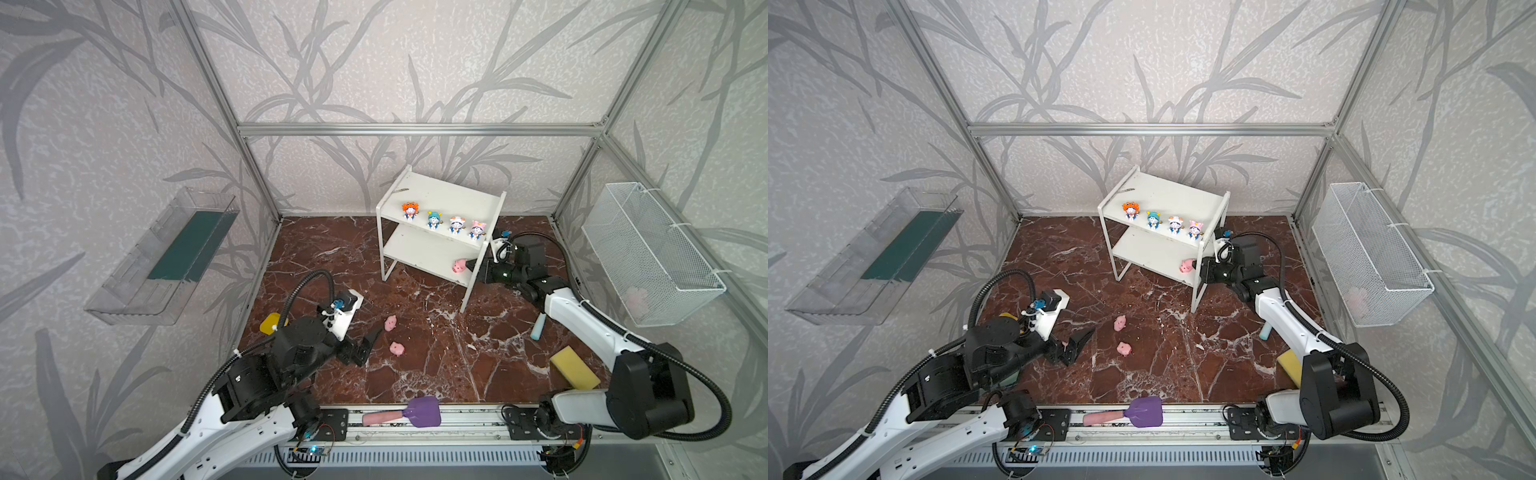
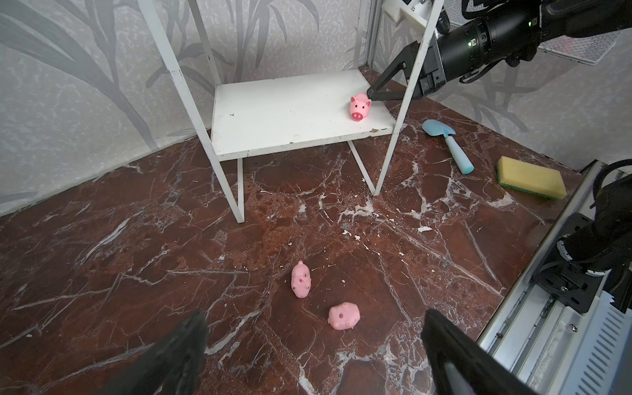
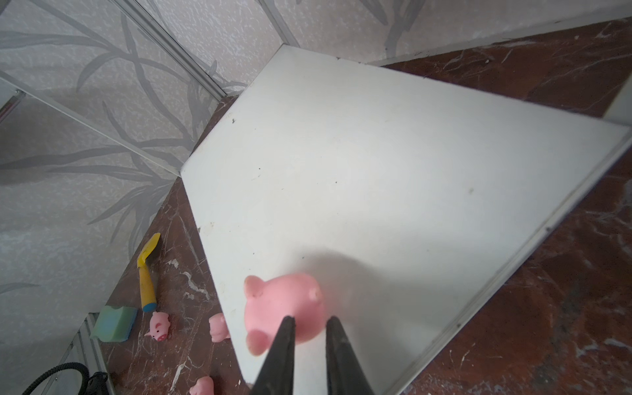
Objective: Place and organize the plastic toys onto the shelf
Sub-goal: 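Push the pig farther onto the shelf with the right gripper and release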
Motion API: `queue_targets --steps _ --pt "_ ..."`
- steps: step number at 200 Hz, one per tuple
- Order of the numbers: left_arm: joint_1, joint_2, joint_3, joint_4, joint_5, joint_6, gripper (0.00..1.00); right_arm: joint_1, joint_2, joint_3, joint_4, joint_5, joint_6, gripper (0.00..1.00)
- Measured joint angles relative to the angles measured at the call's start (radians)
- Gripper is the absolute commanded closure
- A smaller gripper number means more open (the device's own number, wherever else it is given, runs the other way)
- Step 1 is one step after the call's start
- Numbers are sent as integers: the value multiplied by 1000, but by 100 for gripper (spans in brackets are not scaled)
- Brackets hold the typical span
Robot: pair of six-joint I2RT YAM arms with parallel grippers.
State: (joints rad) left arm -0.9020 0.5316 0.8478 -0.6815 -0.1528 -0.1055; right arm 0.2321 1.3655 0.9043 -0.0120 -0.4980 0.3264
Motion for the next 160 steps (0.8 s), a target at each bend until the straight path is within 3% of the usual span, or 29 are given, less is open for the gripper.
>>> queue_targets --steps 160 --pt "0 7 0 0 0 0 1 0 37 21 -18 36 -24 81"
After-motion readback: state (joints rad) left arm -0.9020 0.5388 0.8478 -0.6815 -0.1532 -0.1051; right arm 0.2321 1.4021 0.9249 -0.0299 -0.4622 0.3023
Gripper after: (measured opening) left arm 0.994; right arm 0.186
